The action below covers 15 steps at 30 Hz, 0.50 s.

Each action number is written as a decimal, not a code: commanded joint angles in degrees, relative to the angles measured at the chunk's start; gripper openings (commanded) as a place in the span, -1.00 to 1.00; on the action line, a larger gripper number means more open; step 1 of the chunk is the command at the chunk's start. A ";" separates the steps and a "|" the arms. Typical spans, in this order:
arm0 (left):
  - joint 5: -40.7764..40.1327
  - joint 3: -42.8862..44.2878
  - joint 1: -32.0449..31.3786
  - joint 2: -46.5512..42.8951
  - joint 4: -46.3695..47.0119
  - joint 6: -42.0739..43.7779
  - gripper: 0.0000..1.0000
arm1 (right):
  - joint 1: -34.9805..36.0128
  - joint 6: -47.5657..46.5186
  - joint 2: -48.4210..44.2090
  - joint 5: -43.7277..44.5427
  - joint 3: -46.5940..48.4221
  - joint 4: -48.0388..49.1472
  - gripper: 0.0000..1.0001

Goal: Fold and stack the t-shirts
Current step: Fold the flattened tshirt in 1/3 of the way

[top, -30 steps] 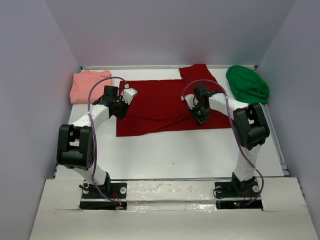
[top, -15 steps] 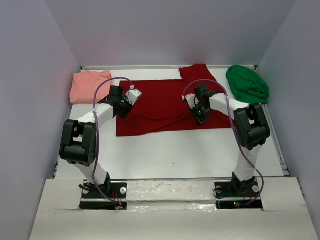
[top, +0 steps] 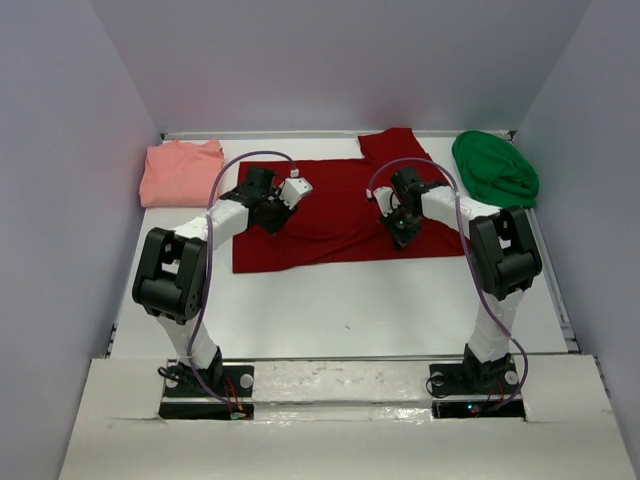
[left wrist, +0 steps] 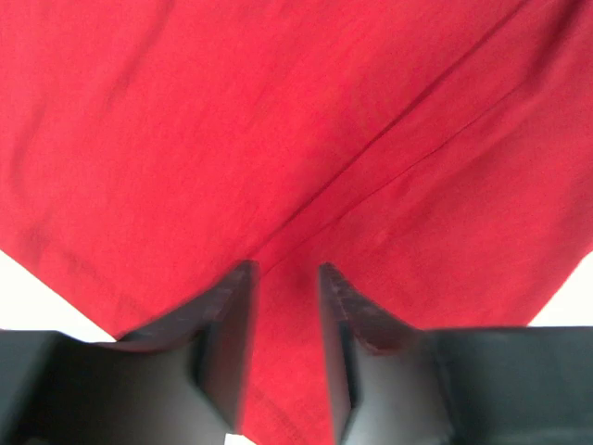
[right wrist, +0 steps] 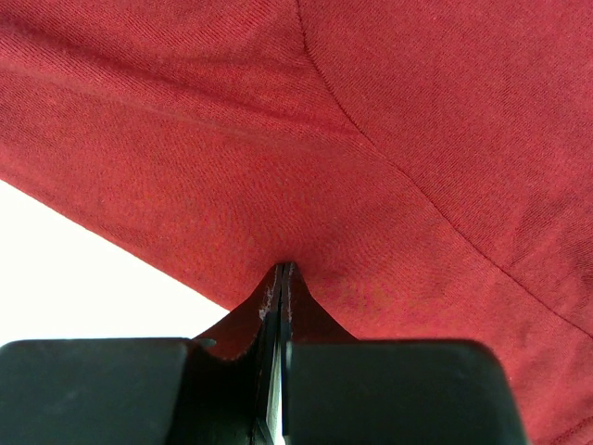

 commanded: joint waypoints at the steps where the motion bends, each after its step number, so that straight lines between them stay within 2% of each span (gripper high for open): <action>1: 3.64 3.43 -3.28 -0.87 -0.25 2.29 -0.03 | -0.57 0.33 3.96 0.34 -2.22 3.32 -1.00; 11: 4.61 2.38 -9.10 -0.69 0.19 5.46 -0.05 | -1.62 0.86 5.54 0.25 -2.04 3.32 -1.00; 13: 3.82 1.68 -9.71 -0.34 0.72 6.16 -0.03 | -1.62 1.03 5.72 0.52 -1.87 3.32 -1.00; 15: 3.64 1.41 -9.98 -0.08 1.07 6.25 0.09 | -1.62 1.12 5.63 0.08 -1.87 3.23 -1.00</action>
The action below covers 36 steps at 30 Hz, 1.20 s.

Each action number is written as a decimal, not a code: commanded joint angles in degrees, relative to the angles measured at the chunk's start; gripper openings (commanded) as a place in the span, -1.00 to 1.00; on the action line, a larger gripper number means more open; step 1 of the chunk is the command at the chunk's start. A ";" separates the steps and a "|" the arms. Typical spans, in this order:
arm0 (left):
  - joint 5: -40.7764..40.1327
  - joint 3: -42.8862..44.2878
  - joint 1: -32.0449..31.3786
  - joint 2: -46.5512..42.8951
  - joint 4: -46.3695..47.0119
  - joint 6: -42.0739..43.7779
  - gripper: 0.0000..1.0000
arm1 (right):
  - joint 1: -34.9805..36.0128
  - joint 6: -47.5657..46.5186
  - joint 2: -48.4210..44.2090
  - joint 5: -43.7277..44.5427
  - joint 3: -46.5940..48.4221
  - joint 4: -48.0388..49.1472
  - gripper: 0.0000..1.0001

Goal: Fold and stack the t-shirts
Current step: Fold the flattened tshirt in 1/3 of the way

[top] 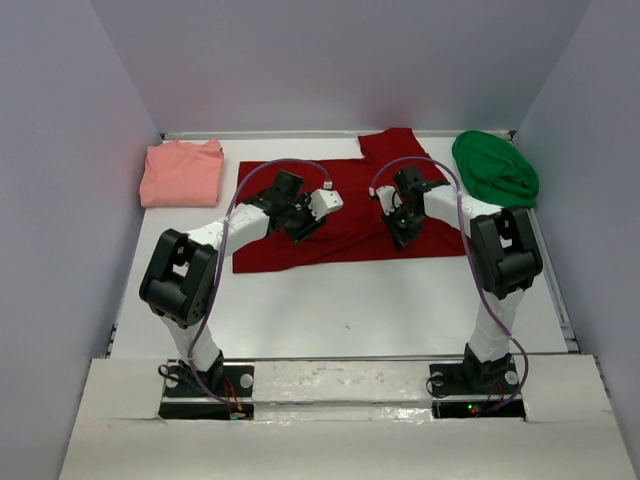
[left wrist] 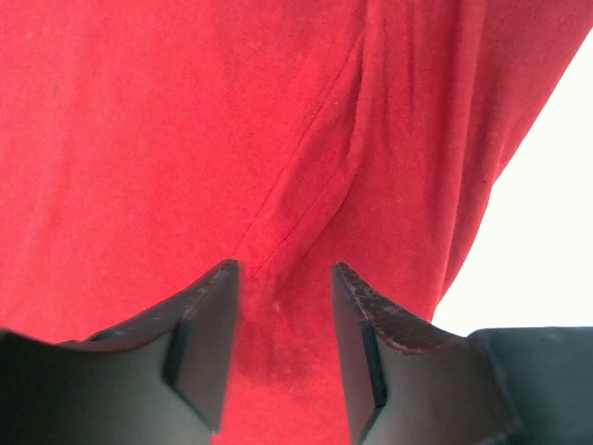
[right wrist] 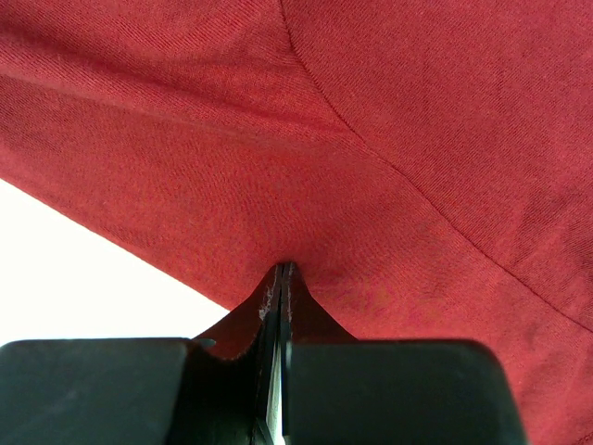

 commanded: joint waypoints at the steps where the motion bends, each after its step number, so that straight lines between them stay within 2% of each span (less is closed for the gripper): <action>1: 0.03 -0.66 -0.45 -0.01 1.55 1.90 0.11 | -0.51 0.03 5.26 1.48 -2.04 3.08 -1.00; 5: -1.11 -0.93 -1.24 1.04 2.69 2.69 0.20 | -0.51 0.03 5.35 1.48 -1.87 2.99 -1.00; 19: 0.65 1.44 -3.70 4.73 2.43 3.48 0.19 | -0.51 -0.14 5.61 1.57 -1.69 2.90 -1.00; 28: -1.55 3.02 -4.93 7.55 3.40 3.92 0.20 | -1.03 -0.14 5.35 1.74 -1.96 2.81 -1.00; 32: -2.42 3.46 -5.54 8.34 3.84 4.09 0.18 | -1.03 -0.14 5.61 1.65 -1.78 2.64 -1.00; 36: -4.89 3.29 -6.77 8.34 4.98 4.80 0.06 | -1.03 -0.14 5.52 1.56 -1.78 2.64 -1.00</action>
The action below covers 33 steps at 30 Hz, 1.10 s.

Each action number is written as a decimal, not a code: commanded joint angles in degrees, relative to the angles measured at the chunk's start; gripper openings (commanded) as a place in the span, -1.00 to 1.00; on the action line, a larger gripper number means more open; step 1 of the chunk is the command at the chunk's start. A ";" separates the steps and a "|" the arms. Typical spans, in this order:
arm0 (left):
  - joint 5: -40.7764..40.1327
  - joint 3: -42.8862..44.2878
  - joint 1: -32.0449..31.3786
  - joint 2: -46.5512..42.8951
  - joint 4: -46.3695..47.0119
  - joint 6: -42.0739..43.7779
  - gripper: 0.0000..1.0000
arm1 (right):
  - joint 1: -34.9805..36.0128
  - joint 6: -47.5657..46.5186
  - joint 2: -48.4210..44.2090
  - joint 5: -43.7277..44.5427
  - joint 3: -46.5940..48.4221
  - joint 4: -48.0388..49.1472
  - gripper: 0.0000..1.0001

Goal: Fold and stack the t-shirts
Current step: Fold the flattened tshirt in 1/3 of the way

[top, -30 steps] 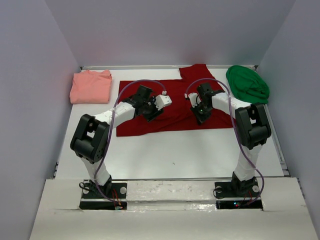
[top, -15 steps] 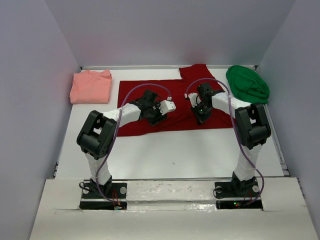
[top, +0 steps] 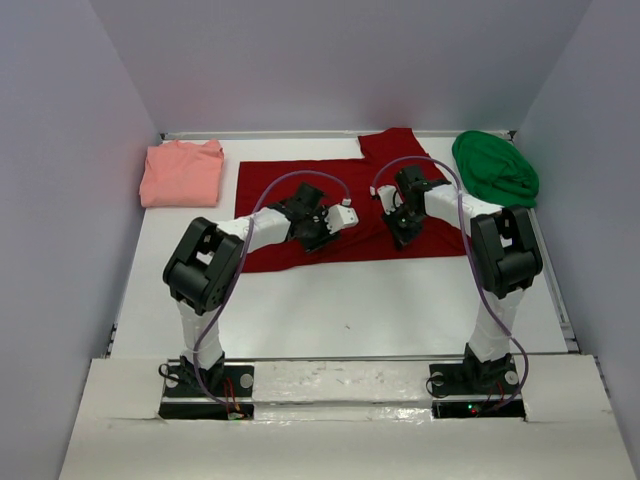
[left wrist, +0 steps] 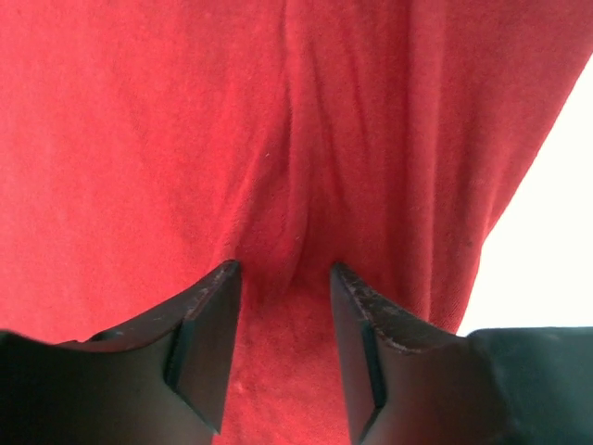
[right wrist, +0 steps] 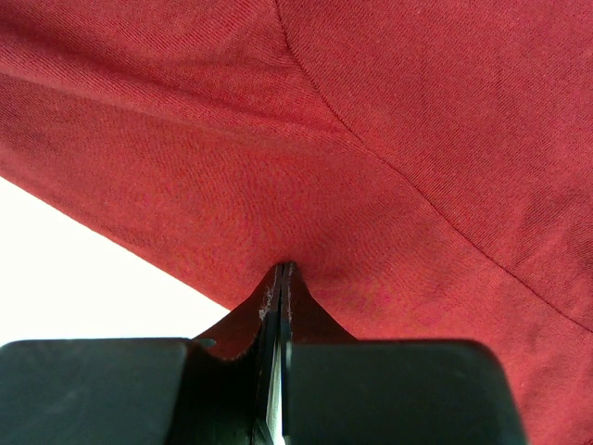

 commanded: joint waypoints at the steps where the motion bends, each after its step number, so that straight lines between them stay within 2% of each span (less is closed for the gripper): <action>1: -2.66 1.80 -1.70 -0.34 1.81 1.63 0.02 | -0.55 -0.41 5.20 2.42 -2.15 2.92 -1.00; 8: -6.09 1.89 -3.29 -0.78 2.25 2.42 -0.55 | -0.55 -0.49 5.37 2.24 -1.98 2.74 -1.00; 12: -7.14 1.71 -3.64 -1.04 2.25 2.77 -0.71 | -0.55 -0.58 5.37 2.24 -2.06 2.66 -1.00; 18: -11.53 1.36 -4.25 -1.22 3.13 3.13 -0.79 | -0.55 -0.67 5.37 2.42 -1.98 2.66 -1.00; 22: -15.31 1.89 -5.04 -0.25 3.57 2.95 -1.00 | -0.55 -0.76 5.37 2.42 -2.06 2.74 -1.00; 33: -19.09 2.42 -5.84 0.54 4.54 2.95 -1.00 | -0.55 -0.84 5.37 2.50 -1.98 2.48 -1.00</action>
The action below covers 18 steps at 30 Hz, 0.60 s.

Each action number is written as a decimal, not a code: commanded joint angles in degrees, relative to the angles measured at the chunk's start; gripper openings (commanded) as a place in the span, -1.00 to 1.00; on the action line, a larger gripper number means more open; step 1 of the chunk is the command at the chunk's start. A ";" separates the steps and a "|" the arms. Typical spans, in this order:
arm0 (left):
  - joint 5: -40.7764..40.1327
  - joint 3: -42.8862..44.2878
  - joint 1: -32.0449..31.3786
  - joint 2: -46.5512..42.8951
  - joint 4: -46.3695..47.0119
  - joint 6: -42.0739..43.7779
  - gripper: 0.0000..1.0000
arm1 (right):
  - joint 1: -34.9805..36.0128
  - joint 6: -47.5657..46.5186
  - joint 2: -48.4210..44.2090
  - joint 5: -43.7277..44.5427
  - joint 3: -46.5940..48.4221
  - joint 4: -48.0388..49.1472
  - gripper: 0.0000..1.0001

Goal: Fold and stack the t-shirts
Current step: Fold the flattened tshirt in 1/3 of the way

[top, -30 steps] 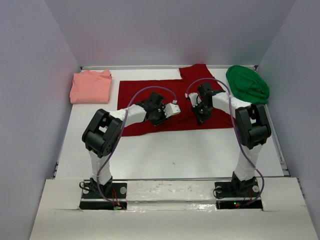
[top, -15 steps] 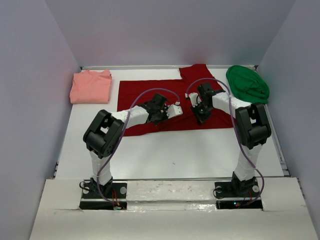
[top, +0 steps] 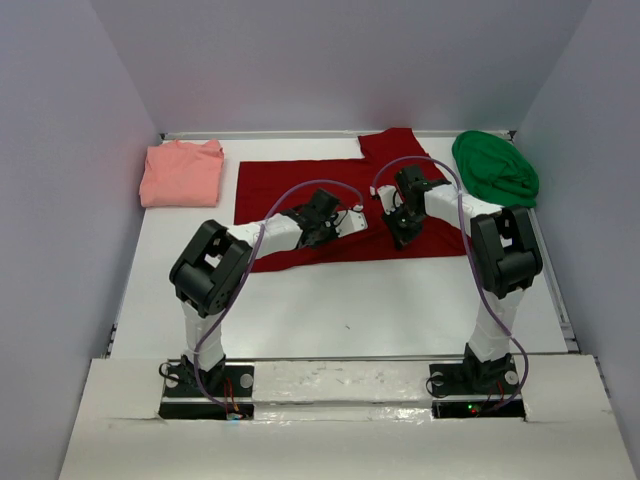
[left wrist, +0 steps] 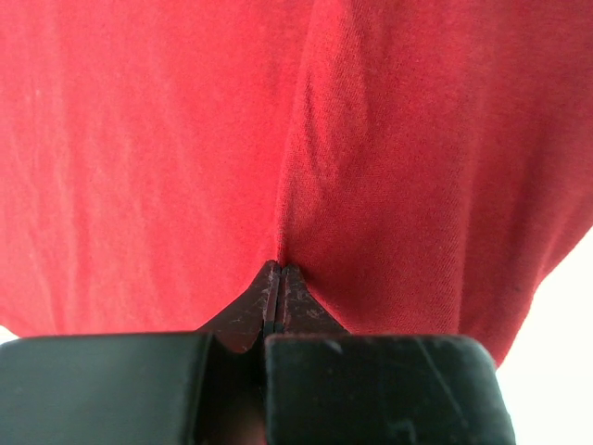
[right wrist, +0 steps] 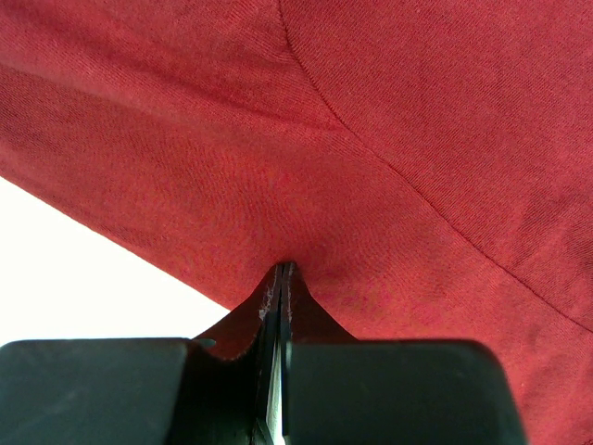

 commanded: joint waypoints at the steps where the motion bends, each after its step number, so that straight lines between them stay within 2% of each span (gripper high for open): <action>1: -4.01 2.11 -0.46 -0.18 1.91 0.59 -1.00 | -0.55 -0.82 5.46 2.61 -1.98 2.50 -1.00; 10: -15.43 0.18 -2.48 0.69 7.45 1.03 -1.00 | -0.55 -0.74 5.46 2.79 -1.89 2.41 -1.00; 18: -21.51 0.35 -3.27 4.03 8.86 2.35 -1.00 | -0.55 -0.74 5.55 2.88 -1.71 2.24 -1.00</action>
